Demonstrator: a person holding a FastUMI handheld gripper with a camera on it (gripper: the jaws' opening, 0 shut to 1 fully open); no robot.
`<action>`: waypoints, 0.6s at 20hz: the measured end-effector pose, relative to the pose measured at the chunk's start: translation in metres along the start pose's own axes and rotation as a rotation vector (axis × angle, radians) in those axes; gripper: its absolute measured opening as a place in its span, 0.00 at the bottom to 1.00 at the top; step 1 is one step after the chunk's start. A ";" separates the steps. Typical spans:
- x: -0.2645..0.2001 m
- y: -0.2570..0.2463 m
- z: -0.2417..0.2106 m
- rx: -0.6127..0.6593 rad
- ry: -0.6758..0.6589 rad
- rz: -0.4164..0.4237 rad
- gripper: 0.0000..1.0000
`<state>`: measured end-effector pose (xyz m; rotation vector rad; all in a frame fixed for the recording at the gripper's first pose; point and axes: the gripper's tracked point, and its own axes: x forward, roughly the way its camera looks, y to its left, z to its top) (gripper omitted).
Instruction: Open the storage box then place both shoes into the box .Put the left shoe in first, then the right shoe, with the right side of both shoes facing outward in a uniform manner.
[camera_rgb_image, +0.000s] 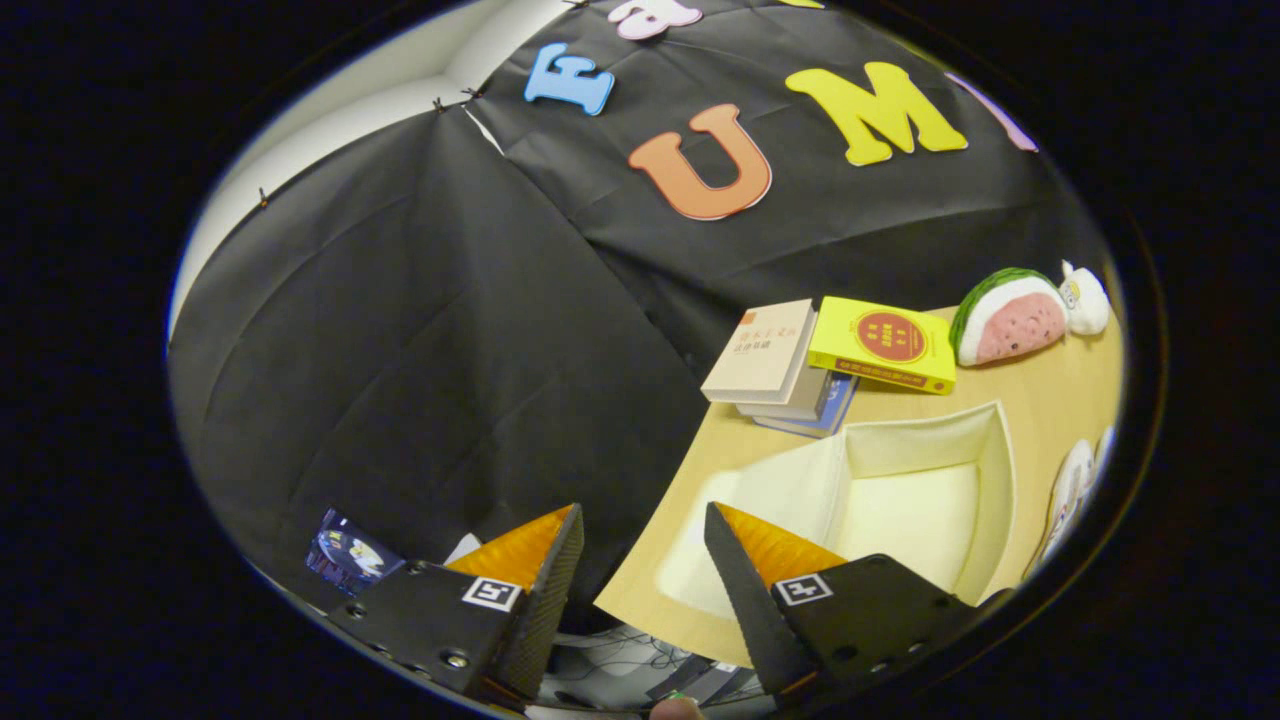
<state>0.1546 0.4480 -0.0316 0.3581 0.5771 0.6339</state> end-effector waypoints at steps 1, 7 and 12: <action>-0.007 -0.008 0.000 -0.015 -0.013 -0.022 0.81; -0.054 -0.057 0.006 -0.143 -0.114 -0.147 0.94; -0.111 -0.109 0.012 -0.218 -0.188 -0.238 0.94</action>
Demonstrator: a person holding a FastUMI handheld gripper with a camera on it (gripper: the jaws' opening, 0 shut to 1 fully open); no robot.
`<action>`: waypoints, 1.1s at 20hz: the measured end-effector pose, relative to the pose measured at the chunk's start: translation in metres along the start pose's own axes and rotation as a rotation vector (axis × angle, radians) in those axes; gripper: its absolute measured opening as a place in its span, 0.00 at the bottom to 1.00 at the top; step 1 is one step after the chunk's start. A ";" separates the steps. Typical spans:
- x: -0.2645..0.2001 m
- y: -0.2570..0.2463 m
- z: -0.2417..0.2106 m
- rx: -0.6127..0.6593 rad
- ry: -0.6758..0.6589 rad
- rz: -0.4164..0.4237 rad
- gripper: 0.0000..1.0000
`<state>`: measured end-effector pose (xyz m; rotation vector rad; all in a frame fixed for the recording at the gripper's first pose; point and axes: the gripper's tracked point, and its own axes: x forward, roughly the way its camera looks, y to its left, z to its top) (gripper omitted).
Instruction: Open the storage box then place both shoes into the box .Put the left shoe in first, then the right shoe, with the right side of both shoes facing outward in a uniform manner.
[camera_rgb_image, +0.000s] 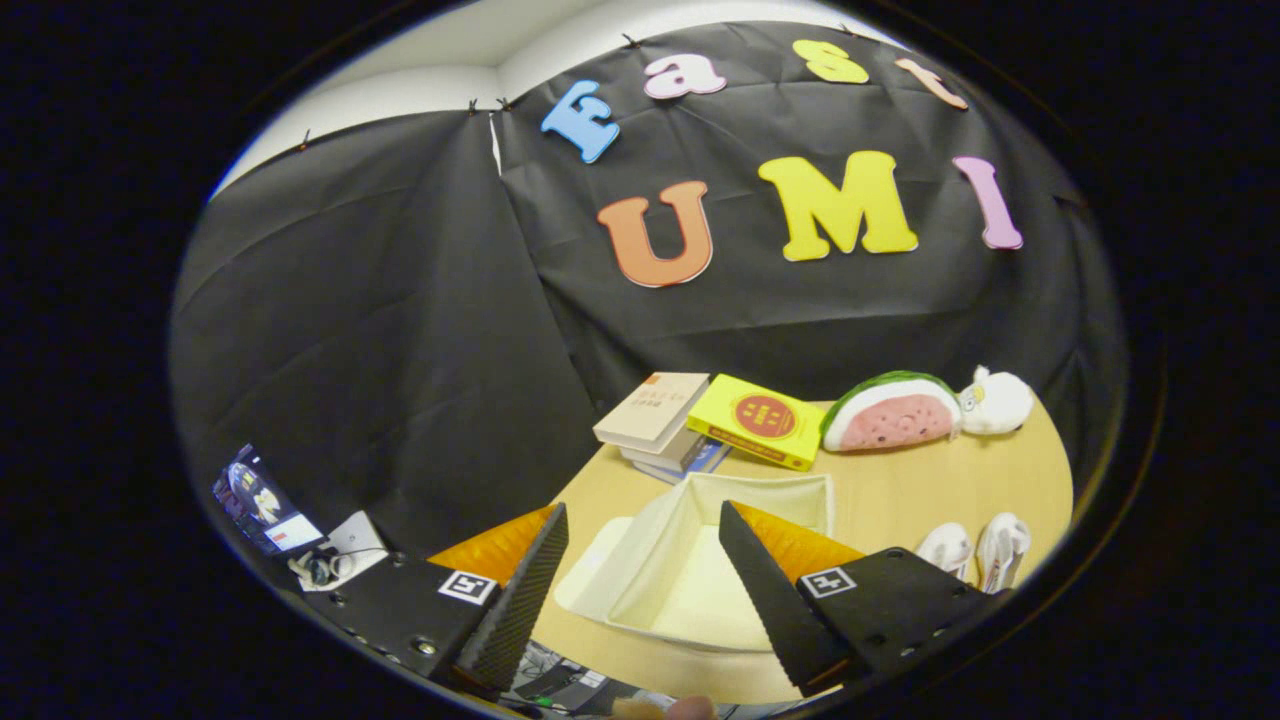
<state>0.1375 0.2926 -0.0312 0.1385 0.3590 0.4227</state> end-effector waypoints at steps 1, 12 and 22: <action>-0.010 -0.016 0.000 -0.003 -0.007 -0.023 0.94; -0.114 -0.242 -0.065 0.044 0.025 -0.319 0.94; -0.069 -0.344 -0.180 0.032 0.358 -0.383 0.94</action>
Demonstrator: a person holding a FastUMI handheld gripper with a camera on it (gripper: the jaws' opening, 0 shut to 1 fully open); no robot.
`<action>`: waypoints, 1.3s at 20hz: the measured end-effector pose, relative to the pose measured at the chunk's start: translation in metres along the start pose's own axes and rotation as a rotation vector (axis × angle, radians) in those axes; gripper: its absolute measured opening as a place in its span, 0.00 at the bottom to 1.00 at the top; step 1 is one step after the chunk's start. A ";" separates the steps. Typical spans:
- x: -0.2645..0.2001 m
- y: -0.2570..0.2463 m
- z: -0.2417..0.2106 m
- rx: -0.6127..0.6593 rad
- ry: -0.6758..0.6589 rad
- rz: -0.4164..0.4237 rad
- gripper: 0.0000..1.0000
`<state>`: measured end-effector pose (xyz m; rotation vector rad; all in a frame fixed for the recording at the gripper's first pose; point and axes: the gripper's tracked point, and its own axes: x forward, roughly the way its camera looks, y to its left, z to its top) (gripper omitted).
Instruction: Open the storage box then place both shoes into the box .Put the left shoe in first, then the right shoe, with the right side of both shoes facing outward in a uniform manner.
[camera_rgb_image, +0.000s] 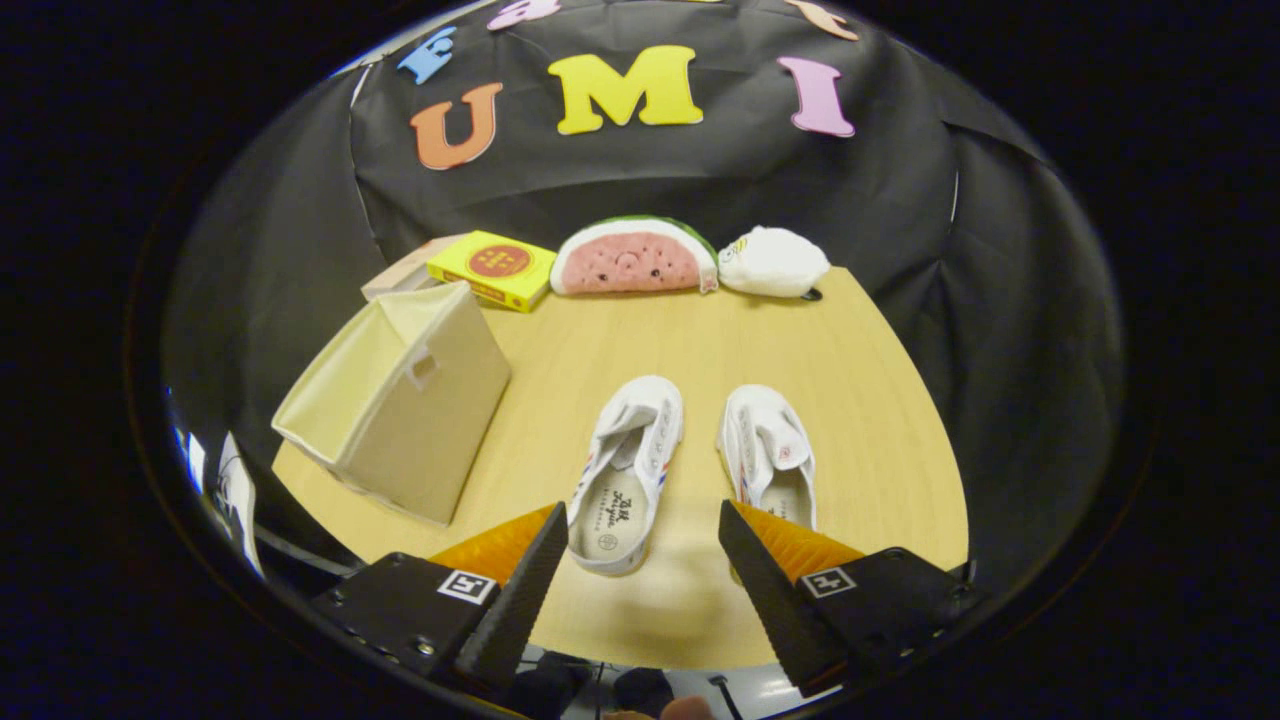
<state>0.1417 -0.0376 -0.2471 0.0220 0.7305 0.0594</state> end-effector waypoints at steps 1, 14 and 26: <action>0.013 -0.002 -0.002 -0.010 0.018 -0.004 0.94; 0.114 -0.004 -0.005 0.125 0.205 0.024 0.70; 0.132 -0.004 -0.006 0.309 0.263 0.025 0.18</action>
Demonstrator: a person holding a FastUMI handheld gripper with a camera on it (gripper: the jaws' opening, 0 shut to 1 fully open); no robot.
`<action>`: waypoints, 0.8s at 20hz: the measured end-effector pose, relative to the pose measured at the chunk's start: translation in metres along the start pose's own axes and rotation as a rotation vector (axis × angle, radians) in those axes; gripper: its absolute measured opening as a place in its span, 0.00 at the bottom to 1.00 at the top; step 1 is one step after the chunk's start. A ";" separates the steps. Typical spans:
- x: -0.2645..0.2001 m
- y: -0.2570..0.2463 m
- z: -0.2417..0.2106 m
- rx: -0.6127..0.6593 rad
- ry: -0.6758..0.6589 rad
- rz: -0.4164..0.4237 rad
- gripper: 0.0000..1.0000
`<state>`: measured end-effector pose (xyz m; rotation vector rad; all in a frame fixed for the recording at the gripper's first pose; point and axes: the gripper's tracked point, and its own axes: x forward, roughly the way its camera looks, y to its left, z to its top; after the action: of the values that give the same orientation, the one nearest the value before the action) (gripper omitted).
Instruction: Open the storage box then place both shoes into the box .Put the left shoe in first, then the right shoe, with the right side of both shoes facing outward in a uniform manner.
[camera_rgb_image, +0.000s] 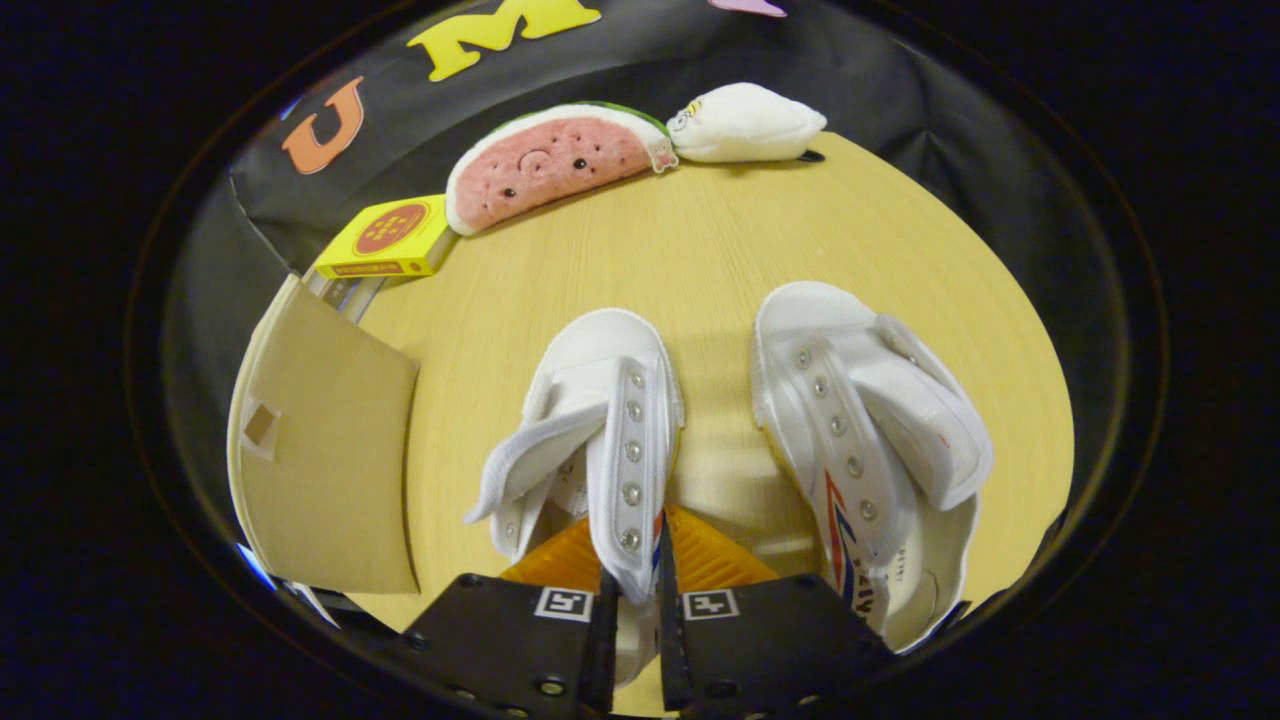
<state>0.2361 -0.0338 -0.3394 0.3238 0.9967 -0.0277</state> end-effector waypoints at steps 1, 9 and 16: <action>0.002 0.000 -0.003 0.025 0.005 -0.003 0.09; -0.011 0.015 -0.021 0.207 0.057 0.065 0.00; -0.075 0.050 -0.010 0.295 0.022 0.083 0.00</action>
<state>0.1955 0.0074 -0.2692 0.6360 1.0007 -0.0964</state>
